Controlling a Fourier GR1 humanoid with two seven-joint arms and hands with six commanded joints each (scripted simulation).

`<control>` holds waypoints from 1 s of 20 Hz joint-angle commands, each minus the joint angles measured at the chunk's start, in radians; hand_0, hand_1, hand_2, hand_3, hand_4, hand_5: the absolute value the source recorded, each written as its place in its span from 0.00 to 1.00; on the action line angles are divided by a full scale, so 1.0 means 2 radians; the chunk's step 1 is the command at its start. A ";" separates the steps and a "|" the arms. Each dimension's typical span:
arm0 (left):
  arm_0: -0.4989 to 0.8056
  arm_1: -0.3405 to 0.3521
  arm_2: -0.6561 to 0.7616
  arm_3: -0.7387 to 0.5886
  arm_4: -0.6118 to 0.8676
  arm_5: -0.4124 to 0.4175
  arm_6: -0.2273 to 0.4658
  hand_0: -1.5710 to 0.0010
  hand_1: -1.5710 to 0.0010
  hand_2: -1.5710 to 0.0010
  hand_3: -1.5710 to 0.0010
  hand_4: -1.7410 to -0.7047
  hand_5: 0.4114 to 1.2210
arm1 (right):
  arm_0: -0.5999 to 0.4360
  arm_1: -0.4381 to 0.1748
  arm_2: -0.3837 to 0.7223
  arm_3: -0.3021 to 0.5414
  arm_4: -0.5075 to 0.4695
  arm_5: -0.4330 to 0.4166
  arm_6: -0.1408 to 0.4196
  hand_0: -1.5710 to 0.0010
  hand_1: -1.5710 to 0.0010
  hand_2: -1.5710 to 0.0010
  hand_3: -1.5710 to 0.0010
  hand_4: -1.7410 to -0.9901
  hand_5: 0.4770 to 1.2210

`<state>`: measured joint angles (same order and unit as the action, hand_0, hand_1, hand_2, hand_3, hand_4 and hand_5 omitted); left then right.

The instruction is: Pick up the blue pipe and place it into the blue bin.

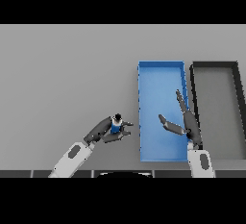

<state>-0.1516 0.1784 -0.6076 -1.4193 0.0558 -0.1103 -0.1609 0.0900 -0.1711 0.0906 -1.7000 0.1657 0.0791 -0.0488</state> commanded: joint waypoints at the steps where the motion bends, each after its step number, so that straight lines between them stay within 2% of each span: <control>1: -0.002 -0.005 0.001 -0.003 -0.001 0.002 0.001 0.06 0.05 0.04 0.05 0.23 0.96 | -0.001 0.000 0.002 0.000 0.004 -0.002 0.001 1.00 1.00 1.00 1.00 0.77 0.11; 5: -0.011 -0.021 0.010 -0.034 0.005 0.000 -0.023 0.03 0.02 0.02 0.02 0.25 0.98 | 0.006 -0.001 0.002 0.002 0.006 -0.001 -0.014 1.00 1.00 1.00 1.00 0.79 0.10; 6: -0.009 -0.027 0.006 -0.048 0.002 0.002 -0.022 0.02 0.02 0.01 0.02 0.25 0.99 | 0.000 -0.003 0.002 0.002 0.012 -0.005 -0.007 1.00 1.00 1.00 1.00 0.80 0.10; 8: -0.019 -0.032 0.008 -0.070 0.000 0.005 0.004 0.01 0.01 0.01 0.01 0.26 0.99 | -0.003 -0.003 0.000 0.002 0.013 -0.006 -0.002 1.00 1.00 1.00 1.00 0.80 0.11; 13: -0.041 -0.038 0.014 -0.080 -0.006 -0.012 0.041 0.00 0.00 0.00 0.00 0.26 1.00 | -0.002 -0.008 -0.001 0.007 0.012 -0.003 -0.008 1.00 1.00 1.00 1.00 0.82 0.12; 16: -0.044 -0.042 0.016 -0.087 -0.003 -0.026 0.047 0.00 0.00 0.00 0.00 0.26 1.00 | 0.008 -0.009 0.003 -0.001 0.017 -0.003 -0.023 1.00 1.00 1.00 1.00 0.82 0.14; 20: -0.034 -0.046 0.018 -0.087 -0.011 -0.035 0.049 0.00 0.00 0.00 0.00 0.26 1.00 | -0.002 -0.017 0.000 -0.003 0.017 0.000 -0.008 1.00 1.00 1.00 1.00 0.82 0.14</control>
<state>-0.2196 0.0860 -0.5715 -1.5939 0.0337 -0.1828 -0.0664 0.0853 -0.2054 0.0901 -1.7055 0.1998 0.0790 -0.0652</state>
